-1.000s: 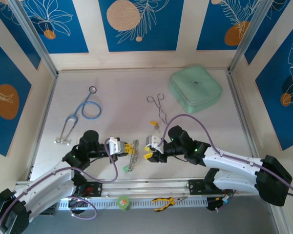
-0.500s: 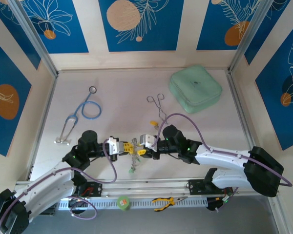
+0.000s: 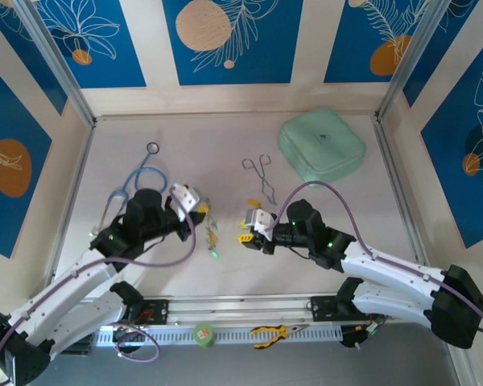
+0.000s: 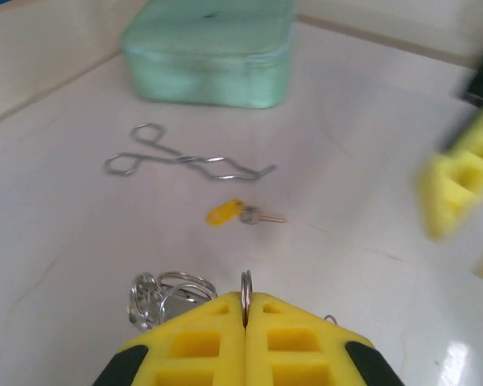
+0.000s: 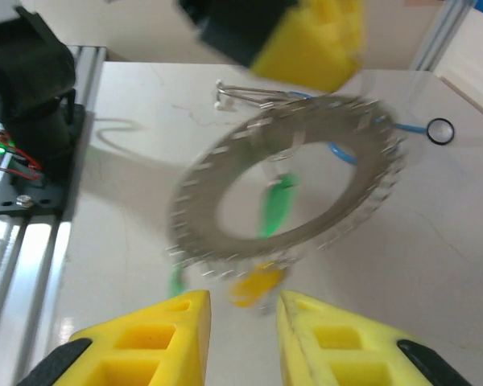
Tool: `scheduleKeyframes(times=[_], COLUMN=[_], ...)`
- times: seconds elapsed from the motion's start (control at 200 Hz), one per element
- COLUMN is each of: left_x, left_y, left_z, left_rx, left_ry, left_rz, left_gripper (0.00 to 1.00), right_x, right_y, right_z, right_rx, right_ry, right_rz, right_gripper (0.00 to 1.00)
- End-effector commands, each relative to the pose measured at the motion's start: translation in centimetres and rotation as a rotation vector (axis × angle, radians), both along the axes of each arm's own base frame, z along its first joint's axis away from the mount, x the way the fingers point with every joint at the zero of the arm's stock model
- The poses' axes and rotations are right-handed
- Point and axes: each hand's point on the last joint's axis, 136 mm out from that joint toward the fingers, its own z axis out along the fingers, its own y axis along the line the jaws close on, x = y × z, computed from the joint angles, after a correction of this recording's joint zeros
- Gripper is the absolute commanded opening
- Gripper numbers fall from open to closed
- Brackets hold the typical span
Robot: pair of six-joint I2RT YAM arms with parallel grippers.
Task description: Put the keys on the keyring
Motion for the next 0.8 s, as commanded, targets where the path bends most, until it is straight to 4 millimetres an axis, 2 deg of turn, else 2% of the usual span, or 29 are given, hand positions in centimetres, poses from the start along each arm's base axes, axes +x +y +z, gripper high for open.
scheduleKeyframes(times=[0.0,0.11,0.22,0.4,0.58,0.67,0.795], left_x=[1.3,1.8,1.3,-0.1,-1.8,-2.3,-3.1], left_y=[3.5,4.4,4.4,4.3,3.2,2.7,1.6], left_z=[-1.8,-2.1,-2.5,-2.6,-2.2,-1.8,-1.7], left_rx=[0.085,0.146,0.205,0.251,0.227,0.212,0.148], left_ry=[0.264,0.452,0.643,0.909,1.146,1.241,1.389], left_rz=[0.315,0.474,0.576,0.731,0.851,0.897,0.935], left_gripper=[0.0,0.0,0.0,0.0,0.0,0.0,0.0], right_x=[-2.2,-2.6,-2.8,-4.1,-4.8,-4.4,-4.0], right_y=[0.1,0.4,1.2,4.0,7.0,7.2,6.6], right_z=[0.2,0.2,0.2,0.5,-0.3,-0.4,-0.8], right_rx=[-0.016,-0.017,-0.006,0.034,0.028,0.039,0.032], right_ry=[0.073,0.062,0.052,0.024,-0.017,-0.026,-0.055], right_rz=[0.079,0.092,0.113,0.199,0.242,0.215,0.187], right_gripper=[0.27,0.26,0.24,0.23,0.22,0.21,0.21])
